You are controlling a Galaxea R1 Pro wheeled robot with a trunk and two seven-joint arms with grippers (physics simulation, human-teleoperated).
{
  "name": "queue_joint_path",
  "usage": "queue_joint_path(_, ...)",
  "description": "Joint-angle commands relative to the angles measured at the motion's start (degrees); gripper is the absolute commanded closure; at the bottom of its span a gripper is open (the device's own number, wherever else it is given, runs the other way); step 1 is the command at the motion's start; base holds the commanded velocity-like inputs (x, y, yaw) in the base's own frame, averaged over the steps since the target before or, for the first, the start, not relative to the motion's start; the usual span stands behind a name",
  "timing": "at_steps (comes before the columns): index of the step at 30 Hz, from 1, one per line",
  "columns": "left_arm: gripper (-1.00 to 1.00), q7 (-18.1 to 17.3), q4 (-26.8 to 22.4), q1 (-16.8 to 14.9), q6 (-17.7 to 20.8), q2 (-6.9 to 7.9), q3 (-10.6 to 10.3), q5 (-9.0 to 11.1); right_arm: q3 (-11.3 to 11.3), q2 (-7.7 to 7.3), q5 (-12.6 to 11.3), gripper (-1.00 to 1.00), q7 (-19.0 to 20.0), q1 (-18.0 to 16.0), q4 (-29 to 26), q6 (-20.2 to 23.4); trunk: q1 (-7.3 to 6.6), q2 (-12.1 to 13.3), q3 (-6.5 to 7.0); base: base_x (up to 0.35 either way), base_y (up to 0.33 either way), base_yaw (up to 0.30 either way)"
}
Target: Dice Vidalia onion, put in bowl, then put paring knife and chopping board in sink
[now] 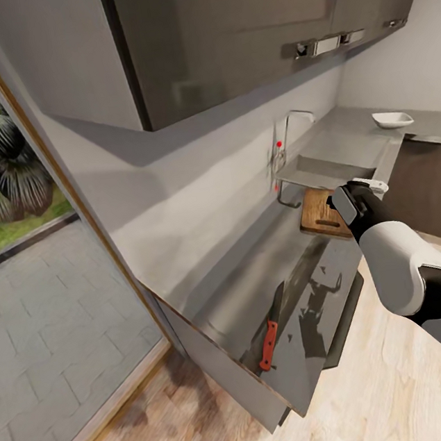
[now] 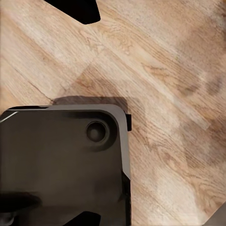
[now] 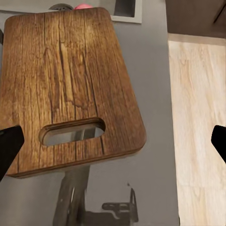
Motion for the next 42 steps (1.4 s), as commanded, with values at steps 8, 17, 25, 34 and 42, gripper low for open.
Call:
queue_joint_path(8,-1.0,-0.08,0.0,0.01,-0.09,0.01,-0.01,0.1,-0.06,0.01,-0.05,-1.0,-0.15,-0.05,-0.06,0.21,0.03,-0.11,-0.83,0.0,0.0,0.0)
queue_joint_path(17,-1.0,-0.08,0.02,0.01,-0.1,0.01,-0.01,0.09,-0.06,0.01,0.0,-1.0,-0.15,-0.05,-0.06,0.2,0.03,-0.11,-1.66,0.0,0.0,0.0)
queue_joint_path(25,-1.0,-0.08,0.0,0.01,-0.06,0.01,-0.01,0.08,-0.09,0.01,0.14,-1.0,-0.15,-0.05,-0.06,0.2,0.03,-0.11,-2.39,0.0,0.0,0.0)
queue_joint_path(34,-1.0,-0.08,0.35,0.01,-0.07,0.01,-0.01,0.02,0.02,-0.37,0.22,-1.0,-0.1,-0.05,-6.22,0.36,0.03,-0.11,-3.12,0.0,0.0,0.0)
queue_joint_path(42,-1.0,-0.08,0.38,0.01,-0.09,0.01,-0.01,0.01,0.03,-0.53,0.32,-1.0,2.15,-0.05,-6.97,0.5,0.03,-0.11,-3.2,0.0,0.0,0.0)
